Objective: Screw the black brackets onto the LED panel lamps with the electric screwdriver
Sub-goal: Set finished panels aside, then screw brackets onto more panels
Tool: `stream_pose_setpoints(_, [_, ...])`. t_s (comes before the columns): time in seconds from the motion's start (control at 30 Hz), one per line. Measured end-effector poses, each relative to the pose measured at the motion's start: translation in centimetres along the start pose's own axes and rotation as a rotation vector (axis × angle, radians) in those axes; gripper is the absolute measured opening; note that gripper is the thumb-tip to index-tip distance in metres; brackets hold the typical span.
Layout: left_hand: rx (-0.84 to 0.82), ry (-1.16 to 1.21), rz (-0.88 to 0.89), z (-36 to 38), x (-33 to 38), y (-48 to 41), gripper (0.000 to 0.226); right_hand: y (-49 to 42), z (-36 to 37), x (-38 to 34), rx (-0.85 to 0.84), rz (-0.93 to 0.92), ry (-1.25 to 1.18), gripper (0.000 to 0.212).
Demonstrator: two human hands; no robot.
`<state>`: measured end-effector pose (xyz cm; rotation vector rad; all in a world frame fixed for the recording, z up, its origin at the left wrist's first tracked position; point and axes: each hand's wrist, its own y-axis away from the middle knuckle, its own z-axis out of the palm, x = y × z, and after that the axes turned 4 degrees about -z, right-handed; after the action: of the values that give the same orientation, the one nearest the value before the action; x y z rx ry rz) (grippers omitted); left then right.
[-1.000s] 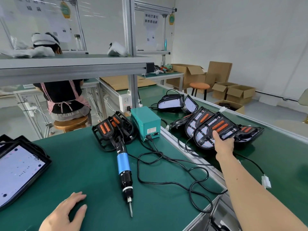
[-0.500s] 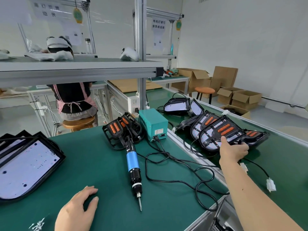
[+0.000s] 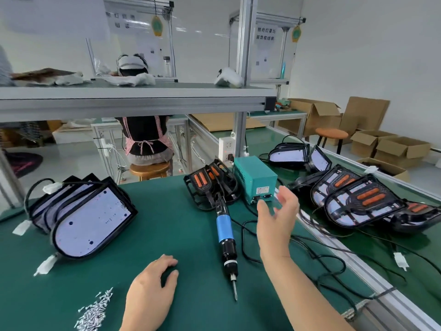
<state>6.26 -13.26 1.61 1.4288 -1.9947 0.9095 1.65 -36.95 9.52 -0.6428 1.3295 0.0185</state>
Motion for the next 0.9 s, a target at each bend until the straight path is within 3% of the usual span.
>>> stream_pose_setpoints(0.3, [-0.015, -0.040, -0.007, -0.5, 0.4, 0.1, 0.022, 9.2, 8.6, -0.1, -0.454, 0.054, 0.077, 0.049])
stream_pose_setpoints(0.5, [-0.009, -0.006, -0.025, -0.5, 0.7, 0.2, 0.019, 11.4, 10.4, 1.7, -0.604, 0.108, 0.203, 0.051])
stream_pose_setpoints(0.67, [-0.032, 0.028, -0.030, -0.5, 0.7, 0.2, 0.020, 11.4, 10.7, 3.0, -0.701, 0.103, 0.273, 0.032])
stream_pose_setpoints(0.77, [0.070, 0.096, -0.073, -1.0, 1.0, -0.1, 0.025, 11.4, 11.1, 3.5, -0.712, 0.074, 0.288, 0.024])
stream_pose_setpoints(0.9, [0.370, 0.030, -0.109, -4.9, 1.0, -4.0, 0.025, 11.5, 11.5, 4.0, -0.763, 0.083, 0.294, 0.020])
